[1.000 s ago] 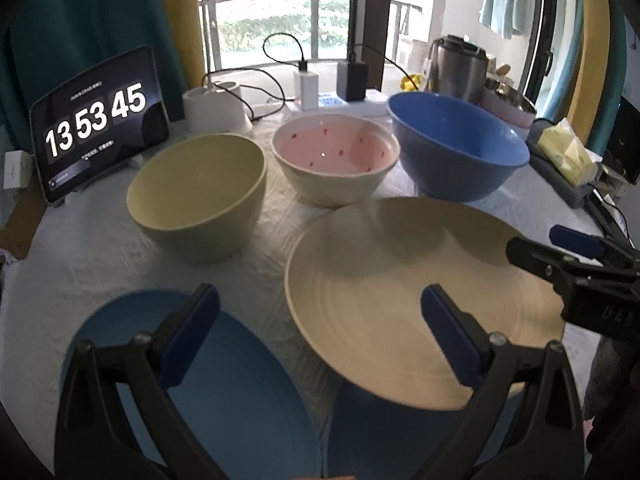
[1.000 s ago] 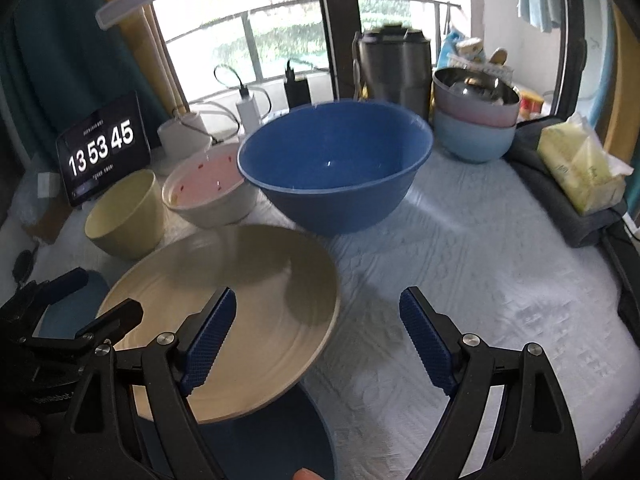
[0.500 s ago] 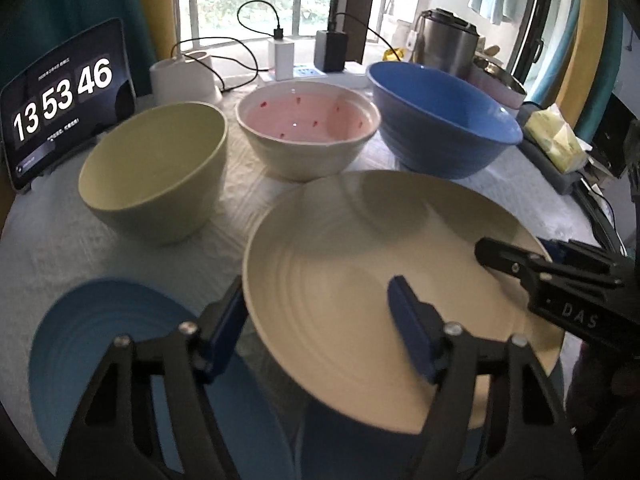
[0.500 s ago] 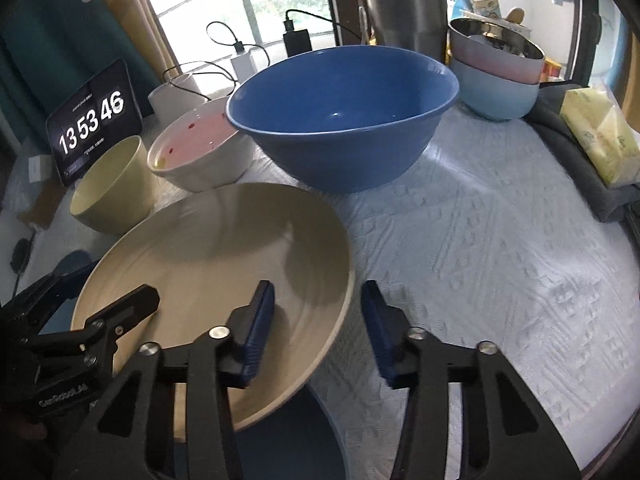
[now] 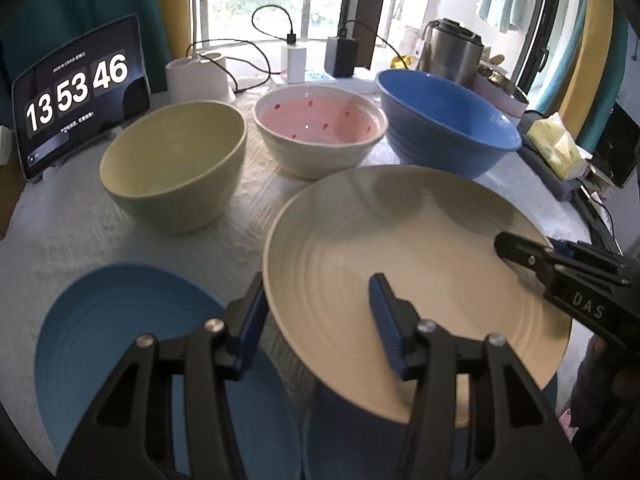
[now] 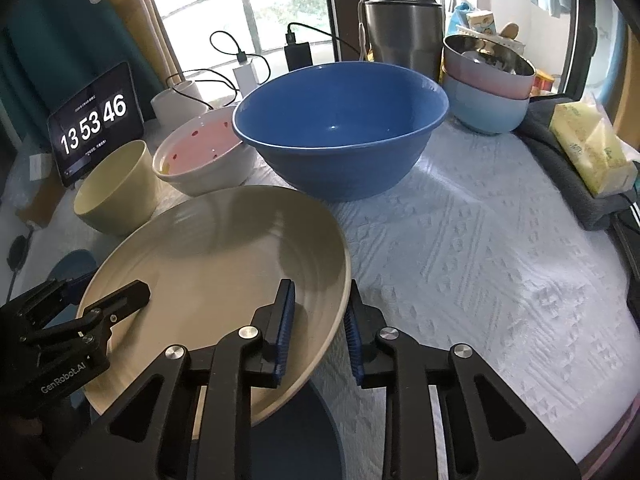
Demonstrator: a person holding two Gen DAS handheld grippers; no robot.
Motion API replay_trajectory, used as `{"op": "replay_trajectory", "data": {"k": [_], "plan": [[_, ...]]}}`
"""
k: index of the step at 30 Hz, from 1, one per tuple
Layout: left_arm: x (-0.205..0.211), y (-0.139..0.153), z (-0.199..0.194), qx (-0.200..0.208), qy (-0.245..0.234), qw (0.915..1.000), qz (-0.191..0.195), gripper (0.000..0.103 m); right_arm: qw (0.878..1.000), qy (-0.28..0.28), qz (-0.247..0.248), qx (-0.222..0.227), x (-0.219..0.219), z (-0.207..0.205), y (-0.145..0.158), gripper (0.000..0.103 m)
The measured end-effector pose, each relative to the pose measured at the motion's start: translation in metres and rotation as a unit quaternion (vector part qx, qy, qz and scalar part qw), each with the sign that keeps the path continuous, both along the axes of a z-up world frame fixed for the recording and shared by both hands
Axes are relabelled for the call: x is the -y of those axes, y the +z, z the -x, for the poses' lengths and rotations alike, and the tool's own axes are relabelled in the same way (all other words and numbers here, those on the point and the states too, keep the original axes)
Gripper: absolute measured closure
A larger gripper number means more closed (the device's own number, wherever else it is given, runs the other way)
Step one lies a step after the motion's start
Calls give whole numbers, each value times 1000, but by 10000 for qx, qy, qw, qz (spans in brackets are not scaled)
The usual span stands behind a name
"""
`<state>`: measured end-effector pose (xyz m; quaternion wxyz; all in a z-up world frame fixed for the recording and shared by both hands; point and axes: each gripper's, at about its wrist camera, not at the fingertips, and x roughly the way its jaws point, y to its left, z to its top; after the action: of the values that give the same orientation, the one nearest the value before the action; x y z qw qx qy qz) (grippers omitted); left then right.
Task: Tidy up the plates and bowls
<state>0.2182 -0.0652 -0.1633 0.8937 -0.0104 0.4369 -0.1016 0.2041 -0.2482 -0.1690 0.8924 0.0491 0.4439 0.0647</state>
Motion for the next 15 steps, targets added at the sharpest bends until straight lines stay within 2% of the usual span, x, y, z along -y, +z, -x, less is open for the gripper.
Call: {"op": "replay_trajectory", "data": {"k": [15], "plan": [[-7, 22, 29, 320, 7, 9995, 7, 51, 9994, 21, 71, 326, -7, 30, 27, 77]]}}
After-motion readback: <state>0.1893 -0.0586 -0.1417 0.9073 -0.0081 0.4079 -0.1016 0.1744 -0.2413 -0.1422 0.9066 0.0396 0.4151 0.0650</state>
